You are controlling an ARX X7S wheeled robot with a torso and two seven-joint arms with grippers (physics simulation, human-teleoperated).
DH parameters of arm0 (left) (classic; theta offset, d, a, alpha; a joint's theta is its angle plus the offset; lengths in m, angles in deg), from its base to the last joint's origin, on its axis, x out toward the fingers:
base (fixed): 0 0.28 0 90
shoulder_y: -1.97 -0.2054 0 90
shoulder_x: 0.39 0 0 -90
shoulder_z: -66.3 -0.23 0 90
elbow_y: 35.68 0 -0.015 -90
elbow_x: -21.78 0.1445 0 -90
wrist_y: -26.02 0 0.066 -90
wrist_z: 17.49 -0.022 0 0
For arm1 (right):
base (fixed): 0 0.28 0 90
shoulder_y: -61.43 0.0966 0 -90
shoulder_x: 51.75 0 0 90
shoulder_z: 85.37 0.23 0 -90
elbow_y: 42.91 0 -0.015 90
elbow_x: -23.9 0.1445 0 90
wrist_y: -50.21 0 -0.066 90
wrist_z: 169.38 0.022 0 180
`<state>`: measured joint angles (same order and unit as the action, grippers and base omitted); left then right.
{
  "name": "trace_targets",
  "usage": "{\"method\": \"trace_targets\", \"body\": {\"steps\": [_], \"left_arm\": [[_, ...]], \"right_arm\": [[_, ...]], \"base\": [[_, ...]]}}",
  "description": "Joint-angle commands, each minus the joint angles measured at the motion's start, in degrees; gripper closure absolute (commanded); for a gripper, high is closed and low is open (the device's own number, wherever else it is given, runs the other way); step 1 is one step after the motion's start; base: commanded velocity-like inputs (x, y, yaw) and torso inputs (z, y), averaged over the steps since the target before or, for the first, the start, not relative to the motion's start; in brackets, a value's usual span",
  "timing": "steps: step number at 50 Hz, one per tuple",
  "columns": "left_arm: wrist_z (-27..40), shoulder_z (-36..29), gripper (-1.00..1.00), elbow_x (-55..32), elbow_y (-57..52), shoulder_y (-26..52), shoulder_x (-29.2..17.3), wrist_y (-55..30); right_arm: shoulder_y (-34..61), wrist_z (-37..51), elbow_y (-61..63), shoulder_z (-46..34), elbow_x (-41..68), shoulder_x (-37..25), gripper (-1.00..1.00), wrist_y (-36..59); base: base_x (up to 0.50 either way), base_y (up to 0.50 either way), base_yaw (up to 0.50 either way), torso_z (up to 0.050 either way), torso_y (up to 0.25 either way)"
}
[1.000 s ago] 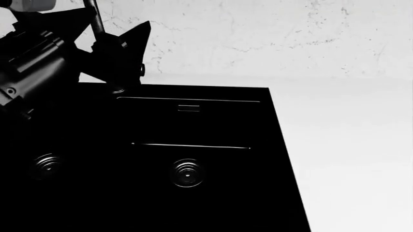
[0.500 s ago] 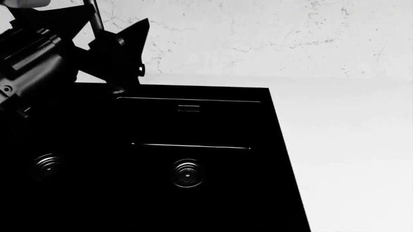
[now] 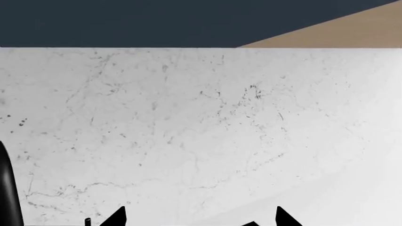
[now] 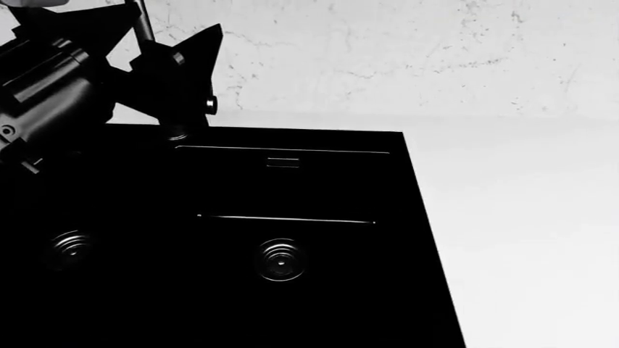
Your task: Pick the brussel sprout, mango from the counter and place them in the cabinet. Then close the cabinet.
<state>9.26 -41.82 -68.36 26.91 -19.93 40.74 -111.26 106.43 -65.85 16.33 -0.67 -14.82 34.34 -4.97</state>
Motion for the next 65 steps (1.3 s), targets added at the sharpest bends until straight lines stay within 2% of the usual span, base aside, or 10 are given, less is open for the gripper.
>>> {"method": "trace_targets", "body": {"steps": [1,8,19,36,65], "left_arm": [[-0.4,0.1,-1.00,0.5,0.1,-0.4,-0.1,0.4],[-0.4,0.0,-1.00,0.5,0.2,-0.4,-0.1,0.4],[0.2,0.5,-1.00,-1.3,0.5,-0.1,-0.2,0.6],[-0.3,0.6,-1.00,-1.4,0.8,0.1,-0.3,0.8],[-3.6,1.0,-1.00,1.3,-0.6,-0.3,-0.6,1.9]], "right_arm": [[-1.2,-8.6,-31.1,-7.9,0.2,2.2,-1.00,0.4],[-4.9,-11.2,-27.6,-11.4,-0.9,0.5,-1.00,-1.5],[-4.9,-9.5,-31.2,-13.3,-0.4,-0.9,-1.00,-4.5],[-1.8,-4.4,-43.7,-16.0,0.1,-1.3,-1.00,-11.6],[-3.5,-3.9,-43.3,-18.8,4.1,-3.0,-1.00,-12.3]], "base": [[0.00,0.00,0.01,0.000,0.000],[0.00,0.00,0.00,0.000,-0.008],[0.00,0.00,0.00,0.000,-0.007],[0.00,0.00,0.00,0.000,-0.008],[0.00,0.00,0.00,0.000,-0.024]]}}
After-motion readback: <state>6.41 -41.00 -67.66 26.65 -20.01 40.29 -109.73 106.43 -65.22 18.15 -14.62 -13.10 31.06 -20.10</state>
